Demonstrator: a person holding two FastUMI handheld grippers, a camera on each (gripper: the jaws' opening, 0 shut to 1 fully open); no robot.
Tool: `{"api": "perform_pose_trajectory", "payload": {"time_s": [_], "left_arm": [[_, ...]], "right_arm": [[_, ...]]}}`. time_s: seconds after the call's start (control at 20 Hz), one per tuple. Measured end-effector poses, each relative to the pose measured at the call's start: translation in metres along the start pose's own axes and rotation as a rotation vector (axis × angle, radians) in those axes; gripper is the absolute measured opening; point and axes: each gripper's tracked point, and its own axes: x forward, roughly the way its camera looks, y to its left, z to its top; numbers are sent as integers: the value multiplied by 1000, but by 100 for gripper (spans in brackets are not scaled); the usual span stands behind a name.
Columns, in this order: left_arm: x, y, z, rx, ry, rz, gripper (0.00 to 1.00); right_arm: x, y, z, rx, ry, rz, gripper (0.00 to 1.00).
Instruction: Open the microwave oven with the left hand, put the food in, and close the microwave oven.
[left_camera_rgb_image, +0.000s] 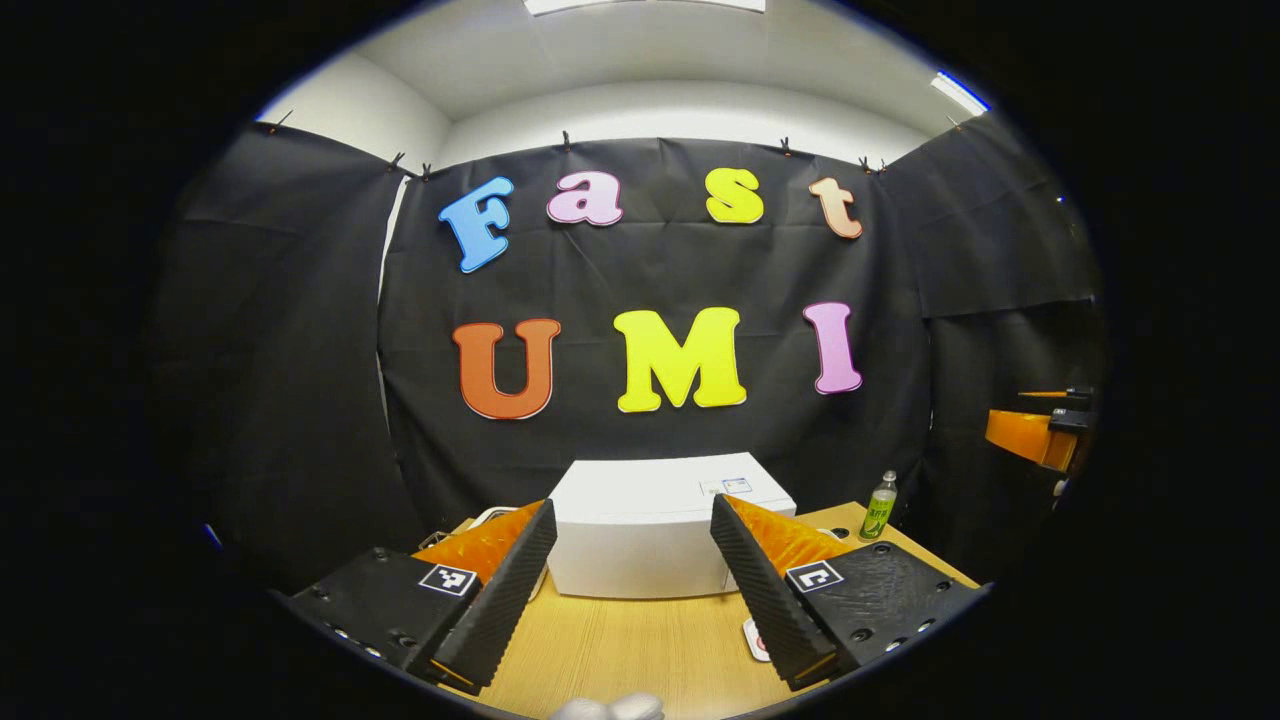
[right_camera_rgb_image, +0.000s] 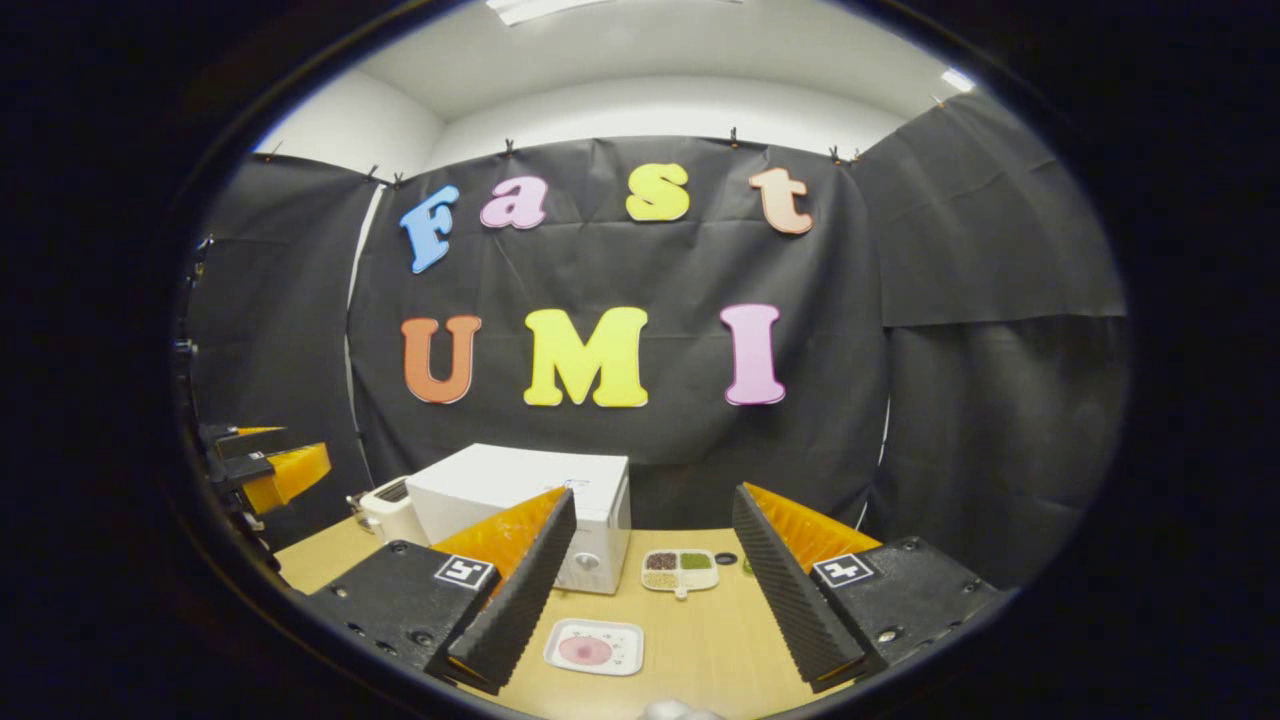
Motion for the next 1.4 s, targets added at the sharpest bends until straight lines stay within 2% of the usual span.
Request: {"api": "perform_pose_trajectory", "payload": {"time_s": [0.05, 0.2, 0.25, 0.3, 0.35, 0.4, 0.45, 0.55, 0.6, 0.65, 0.7, 0.8, 0.85, 0.9, 1.1, 1.15, 1.2, 1.25, 1.35, 1.4], "left_arm": [[2, -1, -1, -2, 1, 0, 96], [8, -3, -6, 1, 9, 6, 96], [11, -4, -6, 2, 7, 6, 96], [14, -6, -7, 2, 1, 6, 96], [18, -10, -9, 5, -3, 4, 96], [24, -14, -15, 3, -5, -1, 96], [32, -23, -21, -3, -5, -16, 96], [48, -43, -36, -11, -11, -47, 96], [58, -53, -46, -15, -12, -60, 96], [69, -63, -59, -20, 1, -74, 96], [82, -74, -72, -25, 7, -87, 96], [109, -94, -100, -25, 25, -110, 97], [122, -104, -113, -24, 40, -122, 96], [134, -114, -127, -25, 59, -136, 96], [189, -137, -179, -14, 120, -134, 96], [201, -141, -190, -24, 136, -131, 88], [211, -145, -200, -27, 152, -126, 94], [220, -147, -208, -22, 165, -120, 92], [234, -154, -220, -18, 177, -129, 86], [237, -157, -221, -14, 172, -136, 76]], "right_arm": [[3, 0, 0, 0, -1, 1, 92], [9, -2, -1, 2, 4, 7, 92], [10, -3, -2, 4, 7, 8, 100], [12, -5, -1, 8, 5, 9, 92], [13, -7, 0, 12, 4, 9, 92], [14, -9, 0, 15, 7, 8, 100], [14, -13, -1, 16, 8, 6, 92], [13, -22, -1, 12, 17, -5, 92], [12, -27, 0, 7, 23, -11, 92], [10, -32, 2, 2, 21, -21, 100], [9, -39, 3, -7, 23, -33, 92], [5, -50, 3, -18, 34, -56, 92], [2, -55, 1, -23, 44, -69, 100], [0, -61, 0, -29, 54, -82, 92], [-7, -81, -12, -46, 109, -144, 92], [-9, -85, -16, -48, 125, -158, 100], [-11, -89, -19, -50, 140, -174, 92], [-13, -94, -22, -53, 152, -187, 92], [-16, -101, -25, -67, 166, -208, 92], [-18, -103, -26, -72, 171, -217, 92]]}}
